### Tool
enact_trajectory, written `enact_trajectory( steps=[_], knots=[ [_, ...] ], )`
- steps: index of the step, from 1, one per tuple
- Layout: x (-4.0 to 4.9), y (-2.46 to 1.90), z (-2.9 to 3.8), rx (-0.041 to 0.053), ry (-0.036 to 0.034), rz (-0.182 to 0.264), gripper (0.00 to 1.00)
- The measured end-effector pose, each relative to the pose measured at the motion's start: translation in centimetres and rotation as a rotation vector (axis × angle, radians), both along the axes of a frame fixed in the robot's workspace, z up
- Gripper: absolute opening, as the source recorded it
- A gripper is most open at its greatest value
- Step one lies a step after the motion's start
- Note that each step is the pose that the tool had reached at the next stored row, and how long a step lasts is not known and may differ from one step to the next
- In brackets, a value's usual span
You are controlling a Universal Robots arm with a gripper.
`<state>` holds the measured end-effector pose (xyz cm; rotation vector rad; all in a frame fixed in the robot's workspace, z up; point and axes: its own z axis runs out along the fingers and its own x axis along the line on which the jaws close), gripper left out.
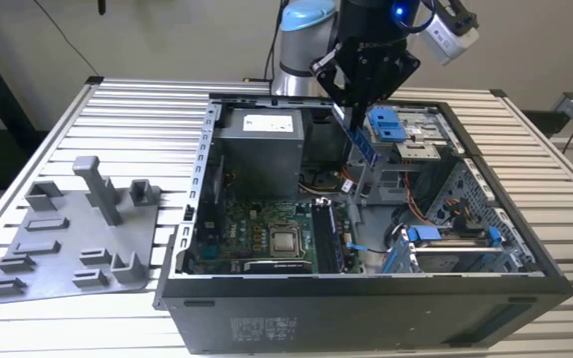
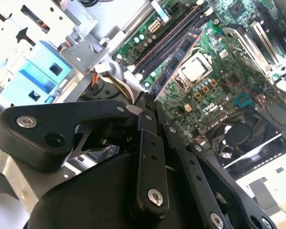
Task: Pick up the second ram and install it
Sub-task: 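Insert the second ram into the second slot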
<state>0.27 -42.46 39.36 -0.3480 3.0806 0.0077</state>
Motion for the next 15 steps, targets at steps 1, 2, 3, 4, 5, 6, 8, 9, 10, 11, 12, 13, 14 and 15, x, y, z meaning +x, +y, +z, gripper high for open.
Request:
enact_trajectory(
  steps=[1,2,3,4,5,6,8,9,10,11,12,13,14,15],
  knots=[
    [0.0,0.0,-0.02,0.0019,0.0035,-0.004,0.14],
    [0.0,0.0,-0.03,0.0036,0.0067,-0.008,0.14],
    [0.0,0.0,-0.03,0.0044,0.0082,-0.011,0.14],
    [0.01,0.0,-0.03,0.0045,0.0107,-0.014,0.14],
    [0.02,0.0,-0.03,0.0044,0.0127,-0.018,0.14],
    [0.01,0.0,-0.04,0.0047,0.0129,-0.025,0.14],
    [0.02,0.0,-0.08,0.005,0.0128,-0.055,0.14],
    [0.02,0.0,-0.1,0.0052,0.0127,-0.073,0.14],
    [0.02,0.0,-0.11,0.0052,0.0127,-0.091,0.14],
    [0.02,0.0,-0.13,0.0053,0.0127,-0.108,0.14],
    [0.02,0.0,-0.14,0.0054,0.0126,-0.127,0.14],
    [0.02,0.0,-0.15,0.0055,0.0126,-0.145,0.14],
    [0.02,0.0,-0.16,0.0056,0.0126,-0.163,0.14],
    [0.02,0.0,-0.18,0.0058,0.0125,-0.181,0.14]
  ],
)
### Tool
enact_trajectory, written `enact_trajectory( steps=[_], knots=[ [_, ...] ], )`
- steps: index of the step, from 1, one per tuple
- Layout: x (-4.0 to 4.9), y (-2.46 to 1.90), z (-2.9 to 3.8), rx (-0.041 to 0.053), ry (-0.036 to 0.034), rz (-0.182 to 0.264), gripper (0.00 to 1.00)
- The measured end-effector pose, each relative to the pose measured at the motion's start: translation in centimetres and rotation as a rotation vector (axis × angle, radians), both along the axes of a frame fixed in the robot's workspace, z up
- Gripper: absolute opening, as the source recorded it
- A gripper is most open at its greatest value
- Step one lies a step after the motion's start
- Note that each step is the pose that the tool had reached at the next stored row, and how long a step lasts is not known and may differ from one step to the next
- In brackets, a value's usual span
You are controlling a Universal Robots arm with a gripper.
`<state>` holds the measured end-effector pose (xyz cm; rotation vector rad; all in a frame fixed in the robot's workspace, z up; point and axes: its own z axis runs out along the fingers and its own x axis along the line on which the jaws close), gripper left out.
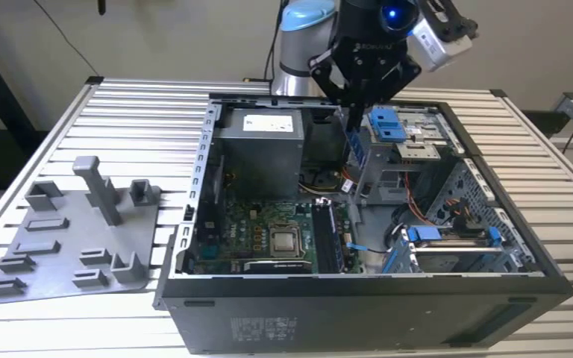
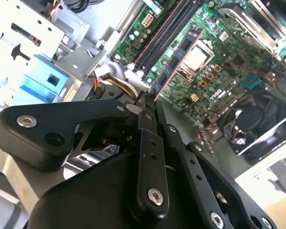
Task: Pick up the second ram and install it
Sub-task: 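Insert the second ram into the second slot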
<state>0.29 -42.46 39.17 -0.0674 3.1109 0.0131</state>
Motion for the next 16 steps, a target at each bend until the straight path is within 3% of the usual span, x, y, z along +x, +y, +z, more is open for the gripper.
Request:
enact_trajectory(
  steps=[5,11,16],
  knots=[
    [0.0,0.0,-0.08,-0.0002,0.0018,-0.044,0.14],
    [0.14,-0.03,-0.2,-0.0001,0.007,-0.065,0.14],
    [0.51,-0.46,-0.34,-0.0004,0.013,-0.069,0.14]
  ],
)
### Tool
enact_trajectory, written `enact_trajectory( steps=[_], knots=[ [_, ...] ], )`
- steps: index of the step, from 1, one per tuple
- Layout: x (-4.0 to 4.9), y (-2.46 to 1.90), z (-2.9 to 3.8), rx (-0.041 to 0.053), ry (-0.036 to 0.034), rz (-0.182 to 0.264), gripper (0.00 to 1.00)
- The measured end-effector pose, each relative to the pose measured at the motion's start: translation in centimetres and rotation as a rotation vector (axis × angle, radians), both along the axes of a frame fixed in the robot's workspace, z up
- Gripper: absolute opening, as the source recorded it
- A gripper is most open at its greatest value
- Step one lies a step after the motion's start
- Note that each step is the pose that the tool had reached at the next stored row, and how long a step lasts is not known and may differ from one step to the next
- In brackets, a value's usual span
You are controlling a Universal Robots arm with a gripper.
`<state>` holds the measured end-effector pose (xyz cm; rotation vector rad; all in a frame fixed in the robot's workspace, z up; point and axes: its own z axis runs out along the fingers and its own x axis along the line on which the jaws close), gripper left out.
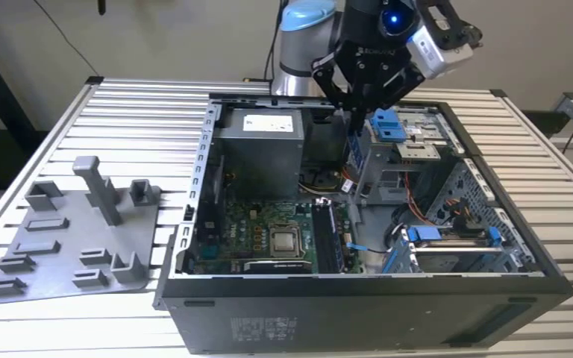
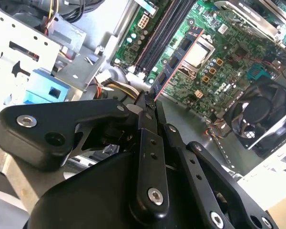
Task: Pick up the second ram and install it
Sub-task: 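Insert the second ram into the second slot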
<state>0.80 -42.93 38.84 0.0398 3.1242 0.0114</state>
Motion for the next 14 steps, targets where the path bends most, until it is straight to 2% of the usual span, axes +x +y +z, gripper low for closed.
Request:
enact_trajectory(
  steps=[3,6,14],
  knots=[
    [0.04,-0.45,-0.12,0.0001,0.0038,-0.004,0.14],
    [0.03,-0.77,-0.33,0.0007,0.0041,-0.012,0.14],
    [0.03,-0.86,-0.4,0.0012,0.0042,-0.018,0.14]
  ],
)
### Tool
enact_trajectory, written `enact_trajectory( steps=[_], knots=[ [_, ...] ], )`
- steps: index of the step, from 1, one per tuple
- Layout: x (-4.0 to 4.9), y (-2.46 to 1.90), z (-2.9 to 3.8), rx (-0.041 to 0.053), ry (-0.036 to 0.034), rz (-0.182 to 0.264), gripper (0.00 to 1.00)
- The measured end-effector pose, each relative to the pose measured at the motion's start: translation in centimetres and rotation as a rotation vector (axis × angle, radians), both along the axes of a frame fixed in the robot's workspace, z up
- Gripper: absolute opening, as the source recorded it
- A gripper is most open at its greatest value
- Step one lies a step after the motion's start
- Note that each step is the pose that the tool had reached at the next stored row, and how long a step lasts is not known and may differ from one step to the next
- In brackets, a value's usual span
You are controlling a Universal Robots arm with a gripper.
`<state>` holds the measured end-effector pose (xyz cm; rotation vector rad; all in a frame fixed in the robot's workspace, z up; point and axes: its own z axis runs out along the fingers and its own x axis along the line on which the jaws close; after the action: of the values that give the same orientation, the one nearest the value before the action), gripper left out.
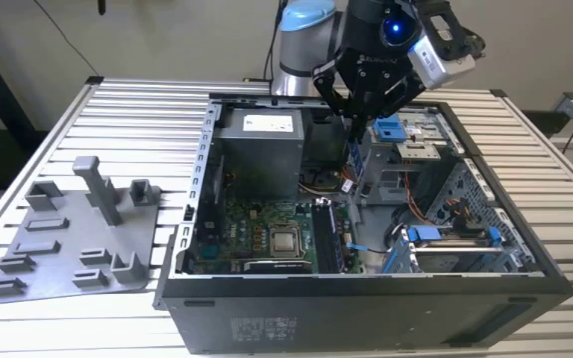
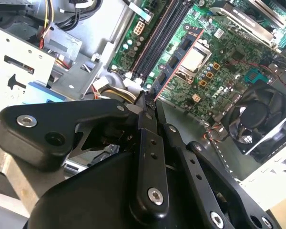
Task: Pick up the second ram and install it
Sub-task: 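Insert the second ram into the second slot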
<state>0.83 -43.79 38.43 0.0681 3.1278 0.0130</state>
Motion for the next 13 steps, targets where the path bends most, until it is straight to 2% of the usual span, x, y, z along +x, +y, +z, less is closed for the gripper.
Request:
enact_trajectory(
  steps=[3,6,11,13],
  knots=[
    [0.0,0.0,-0.03,0.0,0.0003,0.0,0.14],
    [0.01,-0.01,-0.25,0.0,0.0041,0.0,0.14],
    [0.03,-0.03,-0.7,-0.0012,0.0223,0.005,0.14],
    [0.03,-0.04,-0.92,-0.0012,0.0239,0.007,0.14]
  ],
)
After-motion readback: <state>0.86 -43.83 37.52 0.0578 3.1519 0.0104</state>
